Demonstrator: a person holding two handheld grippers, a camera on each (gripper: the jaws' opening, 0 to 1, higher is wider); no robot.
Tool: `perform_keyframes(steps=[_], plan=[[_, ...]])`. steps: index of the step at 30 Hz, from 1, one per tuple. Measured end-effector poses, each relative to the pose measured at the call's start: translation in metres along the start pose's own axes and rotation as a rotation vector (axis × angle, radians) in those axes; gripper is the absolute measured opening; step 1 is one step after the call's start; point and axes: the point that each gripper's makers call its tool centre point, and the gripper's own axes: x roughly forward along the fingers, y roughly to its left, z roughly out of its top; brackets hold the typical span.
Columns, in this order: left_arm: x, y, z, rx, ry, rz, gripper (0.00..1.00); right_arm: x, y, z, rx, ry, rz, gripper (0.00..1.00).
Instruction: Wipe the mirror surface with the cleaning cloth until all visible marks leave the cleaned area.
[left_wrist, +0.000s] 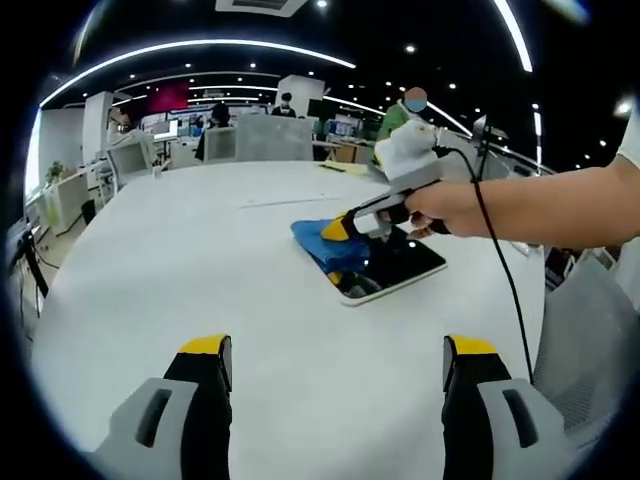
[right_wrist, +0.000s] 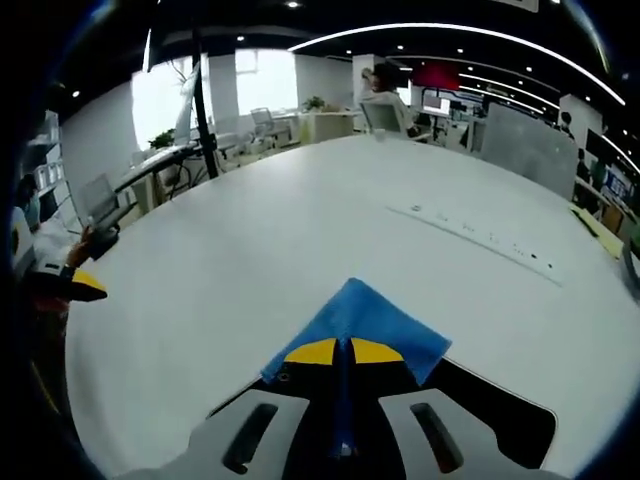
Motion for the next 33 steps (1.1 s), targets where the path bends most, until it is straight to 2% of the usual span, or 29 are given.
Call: perform_keyframes(steps=[14, 23, 33], plan=[[0.000, -0.003, 0.004, 0.014, 0.001, -0.002, 0.87, 0.002, -0.002, -0.006, 0.026, -0.010, -0.008, 0.00], [-0.002, -0.003, 0.004, 0.015, 0.000, 0.002, 0.87, -0.002, -0.013, -0.008, 0.047, -0.019, -0.031, 0.00], [-0.003, -0.002, 0.006, 0.016, -0.009, 0.010, 0.87, -0.015, -0.034, -0.017, 0.087, -0.030, -0.072, 0.00]])
